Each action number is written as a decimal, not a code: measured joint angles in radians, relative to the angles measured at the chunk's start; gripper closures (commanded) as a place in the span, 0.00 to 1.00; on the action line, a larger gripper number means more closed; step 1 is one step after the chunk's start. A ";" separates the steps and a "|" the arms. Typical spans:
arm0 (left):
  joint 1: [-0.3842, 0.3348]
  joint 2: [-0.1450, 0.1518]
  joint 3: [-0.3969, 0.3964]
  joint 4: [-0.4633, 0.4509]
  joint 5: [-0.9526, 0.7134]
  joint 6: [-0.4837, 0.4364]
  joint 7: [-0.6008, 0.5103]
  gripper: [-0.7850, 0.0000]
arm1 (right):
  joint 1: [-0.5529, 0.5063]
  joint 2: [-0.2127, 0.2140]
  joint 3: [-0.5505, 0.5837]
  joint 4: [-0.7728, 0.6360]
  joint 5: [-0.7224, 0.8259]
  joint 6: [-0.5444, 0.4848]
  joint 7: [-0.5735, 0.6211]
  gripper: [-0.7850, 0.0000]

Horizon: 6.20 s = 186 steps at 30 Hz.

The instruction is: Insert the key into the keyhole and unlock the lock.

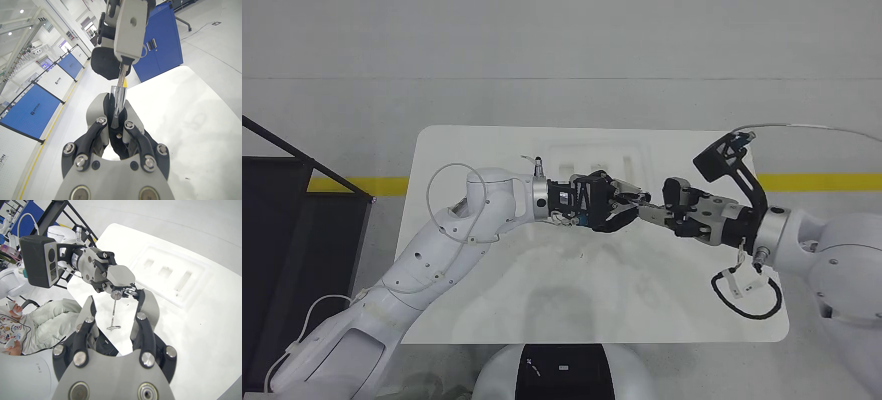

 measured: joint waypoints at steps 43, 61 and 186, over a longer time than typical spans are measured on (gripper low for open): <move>-0.110 -0.105 0.160 0.333 -0.453 -0.308 0.132 1.00 | -0.078 0.001 0.117 0.226 0.406 -0.888 -0.143 0.00; -0.173 -0.133 0.261 0.442 -0.441 -0.308 0.305 1.00 | -0.046 -0.002 0.054 0.228 0.391 -0.948 -0.205 0.00; -0.173 -0.133 0.261 0.442 -0.441 -0.308 0.305 1.00 | 0.101 0.033 -0.128 0.361 0.506 -1.046 -0.261 0.00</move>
